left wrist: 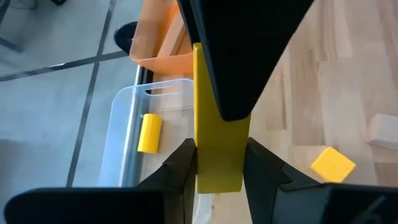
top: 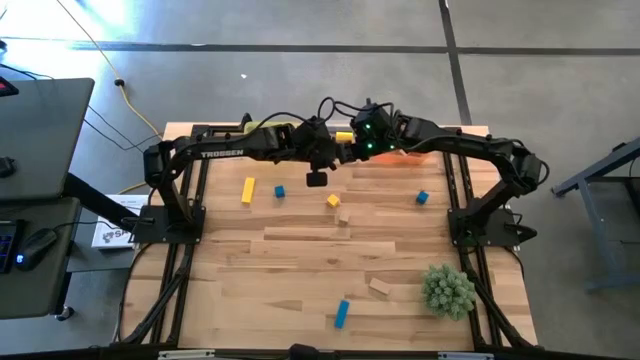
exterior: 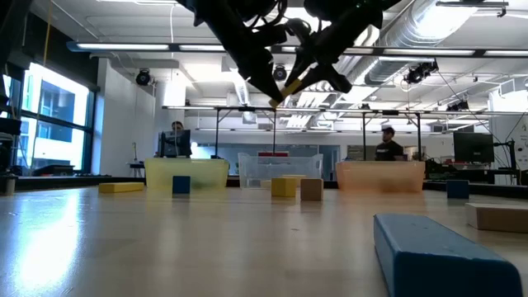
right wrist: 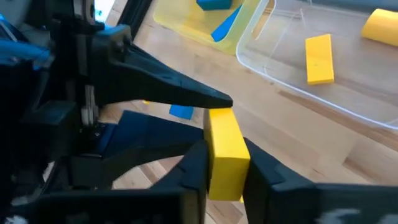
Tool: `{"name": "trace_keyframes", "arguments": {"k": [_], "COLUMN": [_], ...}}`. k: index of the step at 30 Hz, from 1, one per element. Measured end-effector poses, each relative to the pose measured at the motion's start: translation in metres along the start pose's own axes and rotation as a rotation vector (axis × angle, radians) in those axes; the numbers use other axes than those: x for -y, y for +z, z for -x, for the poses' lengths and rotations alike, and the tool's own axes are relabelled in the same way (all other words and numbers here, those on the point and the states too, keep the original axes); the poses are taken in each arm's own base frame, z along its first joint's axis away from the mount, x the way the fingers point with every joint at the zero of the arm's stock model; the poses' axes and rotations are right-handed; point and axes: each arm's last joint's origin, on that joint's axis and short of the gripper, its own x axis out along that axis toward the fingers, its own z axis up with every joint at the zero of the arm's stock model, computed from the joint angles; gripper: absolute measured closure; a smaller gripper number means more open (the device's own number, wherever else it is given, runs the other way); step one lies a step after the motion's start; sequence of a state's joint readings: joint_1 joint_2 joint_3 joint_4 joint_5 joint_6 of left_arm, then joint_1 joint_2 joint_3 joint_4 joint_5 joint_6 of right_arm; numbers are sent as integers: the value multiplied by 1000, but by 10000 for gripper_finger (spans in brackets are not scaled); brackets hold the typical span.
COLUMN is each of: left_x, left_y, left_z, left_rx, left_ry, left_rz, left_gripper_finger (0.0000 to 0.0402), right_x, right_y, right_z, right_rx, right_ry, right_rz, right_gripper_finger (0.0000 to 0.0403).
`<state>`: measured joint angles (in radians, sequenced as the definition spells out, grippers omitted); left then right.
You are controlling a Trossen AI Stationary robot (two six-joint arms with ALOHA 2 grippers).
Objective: Sort & place blocks by color
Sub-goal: Put the yellow block into the transparent bin
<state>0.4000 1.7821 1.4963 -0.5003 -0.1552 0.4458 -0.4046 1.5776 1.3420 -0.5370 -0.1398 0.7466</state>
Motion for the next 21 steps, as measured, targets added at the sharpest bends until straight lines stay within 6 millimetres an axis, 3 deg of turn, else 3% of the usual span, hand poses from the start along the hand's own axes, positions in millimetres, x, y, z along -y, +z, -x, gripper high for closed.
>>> {"name": "trace_keyframes", "arguments": {"k": [4,12,21], "left_x": [-3,-7,-25], "left_y": [-1,-4,-12], "left_z": [0,-1,-3], "left_rx": [-9,-20,-47], "left_ry": [21,34,95], "left_rz": [2,10,57], "left_gripper_finger": [320,246,237], "right_x": [-1,2,25], "right_y": [1,1,18], "right_z": [0,-1,-4], "right_rx": [19,52,89], "right_ry": [2,-71,-145], "right_rz": [2,21,40], "right_gripper_finger": [365,365,365]}}
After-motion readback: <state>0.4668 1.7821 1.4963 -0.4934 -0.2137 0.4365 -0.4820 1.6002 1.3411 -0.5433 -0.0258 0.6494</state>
